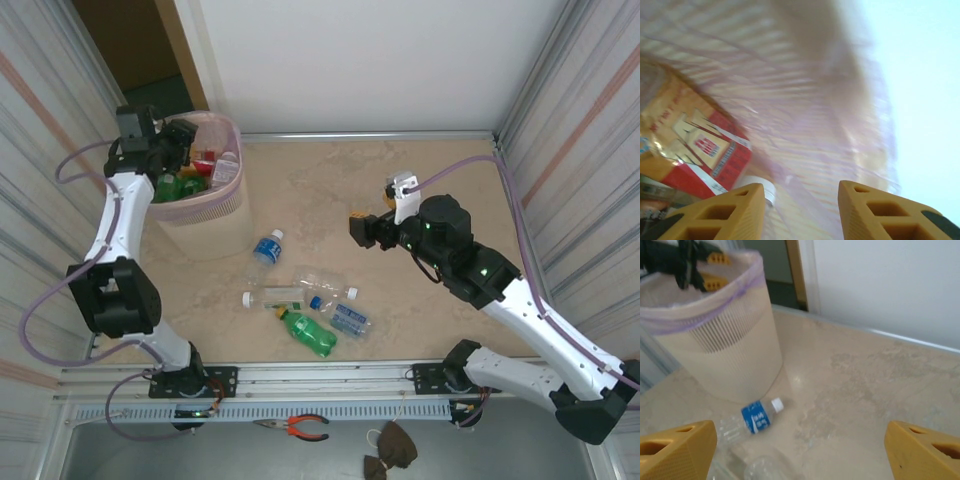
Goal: Put the plastic bottles in the bin
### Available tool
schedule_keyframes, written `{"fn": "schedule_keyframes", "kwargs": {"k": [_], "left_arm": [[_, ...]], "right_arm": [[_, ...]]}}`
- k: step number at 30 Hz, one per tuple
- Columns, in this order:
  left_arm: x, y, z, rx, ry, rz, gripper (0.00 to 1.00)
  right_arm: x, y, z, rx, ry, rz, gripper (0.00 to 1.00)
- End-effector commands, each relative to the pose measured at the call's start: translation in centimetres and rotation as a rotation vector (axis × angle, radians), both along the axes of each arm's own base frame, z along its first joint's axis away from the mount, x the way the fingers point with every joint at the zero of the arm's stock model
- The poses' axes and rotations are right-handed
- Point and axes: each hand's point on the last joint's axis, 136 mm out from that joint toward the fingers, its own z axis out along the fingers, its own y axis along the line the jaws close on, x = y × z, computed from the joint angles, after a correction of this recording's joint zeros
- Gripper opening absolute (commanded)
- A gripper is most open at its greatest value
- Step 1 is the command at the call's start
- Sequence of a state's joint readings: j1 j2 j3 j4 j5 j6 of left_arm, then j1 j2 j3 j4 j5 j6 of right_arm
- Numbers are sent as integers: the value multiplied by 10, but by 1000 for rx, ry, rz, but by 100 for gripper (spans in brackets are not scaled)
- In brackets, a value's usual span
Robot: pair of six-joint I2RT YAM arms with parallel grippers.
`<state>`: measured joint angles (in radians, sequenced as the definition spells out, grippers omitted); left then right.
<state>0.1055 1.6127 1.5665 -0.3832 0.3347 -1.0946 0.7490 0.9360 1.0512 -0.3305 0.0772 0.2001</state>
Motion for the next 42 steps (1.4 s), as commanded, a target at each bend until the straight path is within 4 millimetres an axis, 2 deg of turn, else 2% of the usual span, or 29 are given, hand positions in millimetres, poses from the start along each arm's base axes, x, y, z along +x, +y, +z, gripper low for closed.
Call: {"fn": "schedule_keyframes", "kwargs": {"k": [1,6,11,15,19,23,26,31,34,42], "left_arm": [[-16,-8,52,67,-167,-82,44],[-40,-16,71,154,-238,-148,46],[-70,-22,81,257,-296,-211,50],[-97,-21,80,330,-293,-231,51],[-121,-17,73,382,-269,-220,53],[-142,-14,68,407,-261,-208,55],[-155,-13,65,423,-252,-198,55],[-170,-13,63,436,-259,-187,55],[-174,-14,62,434,-256,-192,55],[-176,-18,56,409,-246,-208,55]], "right_arm": [[-11,8,-18,-70,78,90,86],[-15,25,-51,-202,158,214,86],[-12,44,-74,-286,196,310,85],[4,65,-82,-261,253,307,85],[25,94,-93,-165,423,245,83],[46,120,-114,-73,615,158,80],[62,134,-128,-10,697,94,79],[89,151,-151,140,817,26,78],[101,161,-173,208,882,13,75],[115,182,-221,278,983,23,73]]}}
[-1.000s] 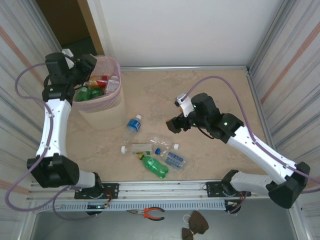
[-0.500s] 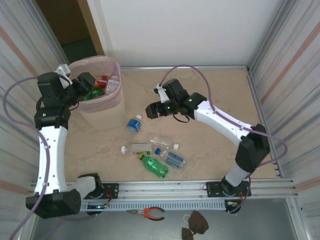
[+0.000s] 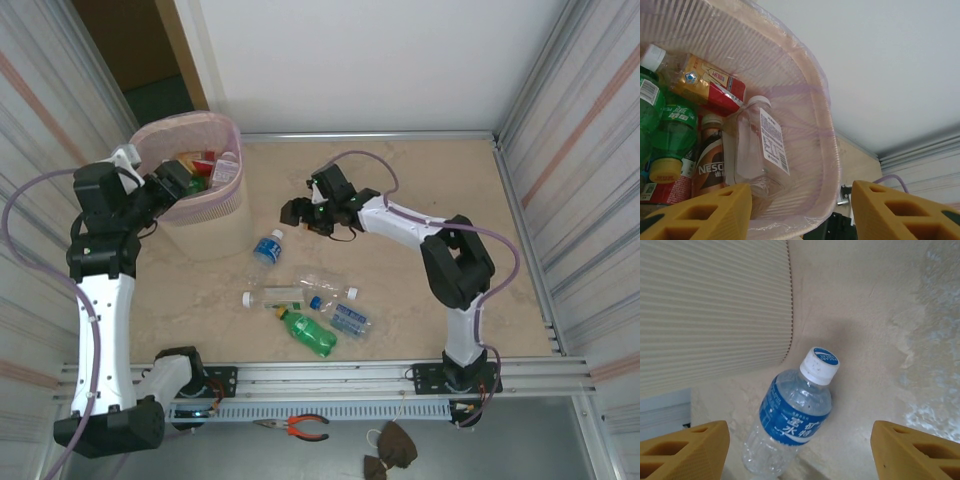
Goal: Put the plastic bottles in the bin
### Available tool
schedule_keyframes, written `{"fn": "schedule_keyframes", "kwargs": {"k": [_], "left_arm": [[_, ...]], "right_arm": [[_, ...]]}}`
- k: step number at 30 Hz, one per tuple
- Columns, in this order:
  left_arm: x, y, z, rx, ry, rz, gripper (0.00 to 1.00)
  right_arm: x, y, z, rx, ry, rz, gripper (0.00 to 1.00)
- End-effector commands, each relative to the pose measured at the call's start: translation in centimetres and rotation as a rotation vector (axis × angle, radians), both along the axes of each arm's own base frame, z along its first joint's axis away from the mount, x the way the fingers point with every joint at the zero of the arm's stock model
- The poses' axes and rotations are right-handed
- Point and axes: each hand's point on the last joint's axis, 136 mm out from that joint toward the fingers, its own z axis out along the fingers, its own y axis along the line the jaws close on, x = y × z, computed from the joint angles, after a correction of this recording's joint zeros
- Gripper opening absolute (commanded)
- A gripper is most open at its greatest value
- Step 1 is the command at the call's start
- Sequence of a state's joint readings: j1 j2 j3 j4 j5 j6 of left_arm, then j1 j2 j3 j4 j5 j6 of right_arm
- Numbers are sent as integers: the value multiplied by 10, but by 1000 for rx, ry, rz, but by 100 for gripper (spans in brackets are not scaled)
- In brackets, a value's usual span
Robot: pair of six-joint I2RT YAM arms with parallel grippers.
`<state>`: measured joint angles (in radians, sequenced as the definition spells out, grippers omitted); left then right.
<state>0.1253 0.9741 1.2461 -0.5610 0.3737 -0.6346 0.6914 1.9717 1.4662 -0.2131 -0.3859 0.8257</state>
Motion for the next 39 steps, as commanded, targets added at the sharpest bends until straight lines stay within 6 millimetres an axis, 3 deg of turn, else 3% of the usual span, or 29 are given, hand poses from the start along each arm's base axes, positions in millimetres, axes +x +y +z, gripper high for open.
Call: {"fn": "schedule_keyframes", "kwargs": {"k": [1,12,24,30,39], "left_arm": [[-3,0,-5,-1,9,-6,54],[-5,1,-5,-32,21,14,54],[-7,0,-2,-59,23,19,56],[-7,-2,-3,-81,29,15,56],[-14,0,-5,-75,34,34,56]], "right_arm": [[4,15,-10,78,56,-13,72],[8,35,-55,163,184,4,66],[5,46,-77,242,237,9,61],[8,49,-86,270,257,2,53],[10,52,-95,298,271,1,47]]}}
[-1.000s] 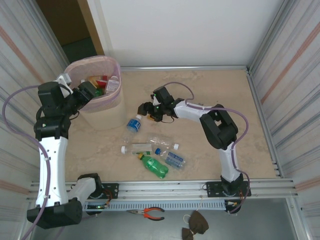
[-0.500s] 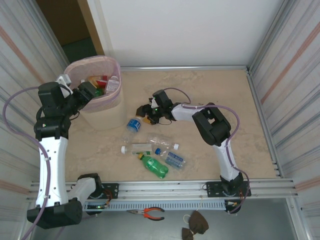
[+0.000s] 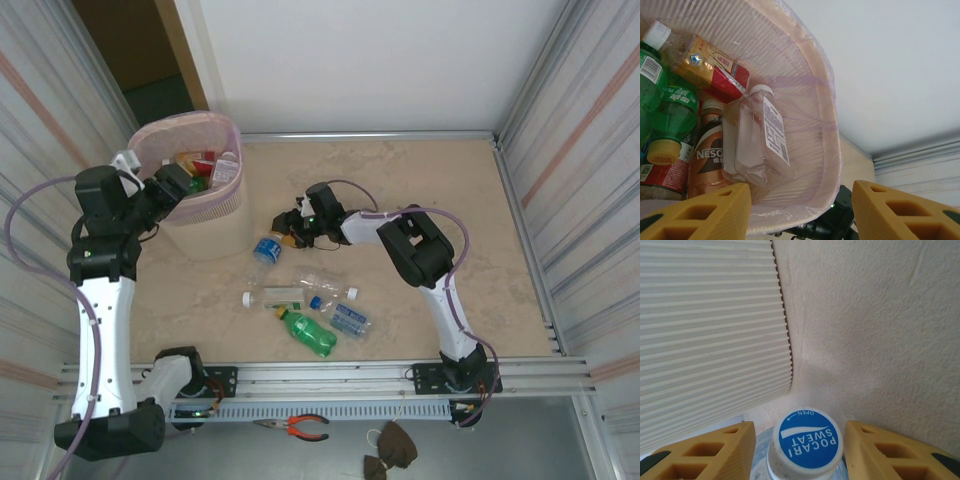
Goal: Put the plastic bottles in the bin
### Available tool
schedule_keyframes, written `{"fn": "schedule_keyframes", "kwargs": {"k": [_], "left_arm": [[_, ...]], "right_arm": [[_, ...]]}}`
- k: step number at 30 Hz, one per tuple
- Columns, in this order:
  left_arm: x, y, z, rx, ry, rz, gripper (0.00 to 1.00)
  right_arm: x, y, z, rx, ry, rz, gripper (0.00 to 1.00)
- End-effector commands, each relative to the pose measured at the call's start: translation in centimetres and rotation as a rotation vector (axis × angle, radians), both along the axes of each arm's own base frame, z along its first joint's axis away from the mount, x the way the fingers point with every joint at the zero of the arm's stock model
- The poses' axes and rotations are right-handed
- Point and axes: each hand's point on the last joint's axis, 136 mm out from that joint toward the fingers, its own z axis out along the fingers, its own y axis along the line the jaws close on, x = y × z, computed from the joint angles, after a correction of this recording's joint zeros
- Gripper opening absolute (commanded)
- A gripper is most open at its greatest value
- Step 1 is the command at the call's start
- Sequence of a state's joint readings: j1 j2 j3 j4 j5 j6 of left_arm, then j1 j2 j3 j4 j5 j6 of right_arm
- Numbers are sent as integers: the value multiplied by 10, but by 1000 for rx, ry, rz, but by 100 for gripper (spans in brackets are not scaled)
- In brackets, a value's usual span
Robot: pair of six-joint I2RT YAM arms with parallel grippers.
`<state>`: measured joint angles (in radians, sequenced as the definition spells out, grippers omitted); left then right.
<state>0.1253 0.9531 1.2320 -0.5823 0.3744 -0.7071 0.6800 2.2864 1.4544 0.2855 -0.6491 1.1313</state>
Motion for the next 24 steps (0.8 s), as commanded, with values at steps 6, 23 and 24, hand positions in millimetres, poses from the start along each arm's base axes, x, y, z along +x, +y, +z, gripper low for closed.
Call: {"fn": "schedule_keyframes", "kwargs": {"k": [6,23,24], "left_arm": [[-10,3,-3,3,0,19,56],[-5,-8,9,54,-56,-75,56],[-5,-13,13,55,-75,-108,56]], "right_arm": [[-3,-7,-27,9,70,-39,40],[49,-58,46,93,-83,-215,26],[51,-66,55,96,-106,-226,25]]}}
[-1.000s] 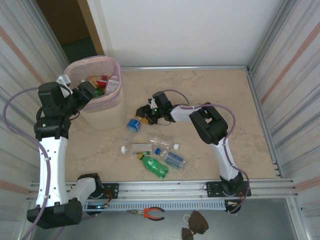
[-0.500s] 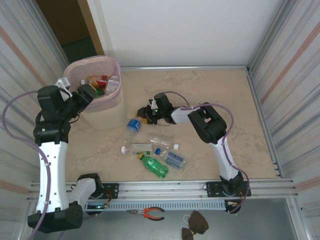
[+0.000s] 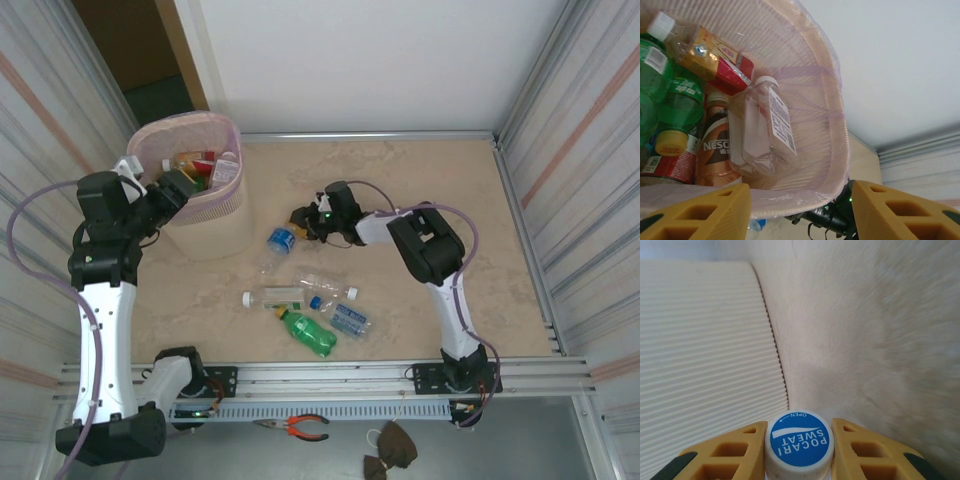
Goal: Put the plastic bottles in the bin
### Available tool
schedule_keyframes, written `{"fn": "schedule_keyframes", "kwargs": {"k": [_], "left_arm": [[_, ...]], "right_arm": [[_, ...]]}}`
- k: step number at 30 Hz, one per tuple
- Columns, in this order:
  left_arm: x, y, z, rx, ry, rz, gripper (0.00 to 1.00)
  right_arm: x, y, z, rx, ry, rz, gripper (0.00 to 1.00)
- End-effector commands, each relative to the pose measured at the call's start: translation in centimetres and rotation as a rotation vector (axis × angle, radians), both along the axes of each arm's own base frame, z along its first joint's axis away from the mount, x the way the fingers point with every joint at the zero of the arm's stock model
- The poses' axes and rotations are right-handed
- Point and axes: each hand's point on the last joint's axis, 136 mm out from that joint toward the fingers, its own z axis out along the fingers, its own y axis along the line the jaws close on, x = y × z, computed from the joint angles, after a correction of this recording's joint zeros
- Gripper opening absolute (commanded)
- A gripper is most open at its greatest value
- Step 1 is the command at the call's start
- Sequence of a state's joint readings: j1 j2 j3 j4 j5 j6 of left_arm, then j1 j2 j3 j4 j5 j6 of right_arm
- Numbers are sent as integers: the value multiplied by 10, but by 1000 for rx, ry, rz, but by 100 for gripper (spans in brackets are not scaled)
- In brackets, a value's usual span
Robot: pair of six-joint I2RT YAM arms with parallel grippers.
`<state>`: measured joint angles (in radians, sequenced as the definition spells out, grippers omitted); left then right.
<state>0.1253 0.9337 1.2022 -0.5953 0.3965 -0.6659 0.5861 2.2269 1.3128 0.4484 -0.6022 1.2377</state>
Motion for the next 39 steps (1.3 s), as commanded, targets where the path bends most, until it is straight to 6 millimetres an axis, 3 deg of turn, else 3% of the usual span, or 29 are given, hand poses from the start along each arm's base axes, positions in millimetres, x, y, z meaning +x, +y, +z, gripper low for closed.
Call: {"fn": "schedule_keyframes", "kwargs": {"k": [1,7,12,16,27,32,39], "left_arm": [[1,-14,27,31,-108,-114,56],[-5,-55,55,72,-301,-404,65],[-19,-101,72,186,-466,-637,66],[-25,-132,76,265,-532,-745,74],[-32,-194,62,283,-626,-1009,83],[-46,-215,56,281,-669,-1131,86],[-60,-242,38,282,-688,-1248,88]], "right_arm": [[19,-25,60,34,-148,-58,25],[16,-62,118,-58,-365,-25,23],[2,-79,171,-122,-564,27,22],[-17,-87,213,-153,-721,83,21],[-80,-98,322,-55,-1097,215,15],[-107,-102,358,-56,-1237,223,11],[-127,-106,392,-59,-1354,218,6]]}}
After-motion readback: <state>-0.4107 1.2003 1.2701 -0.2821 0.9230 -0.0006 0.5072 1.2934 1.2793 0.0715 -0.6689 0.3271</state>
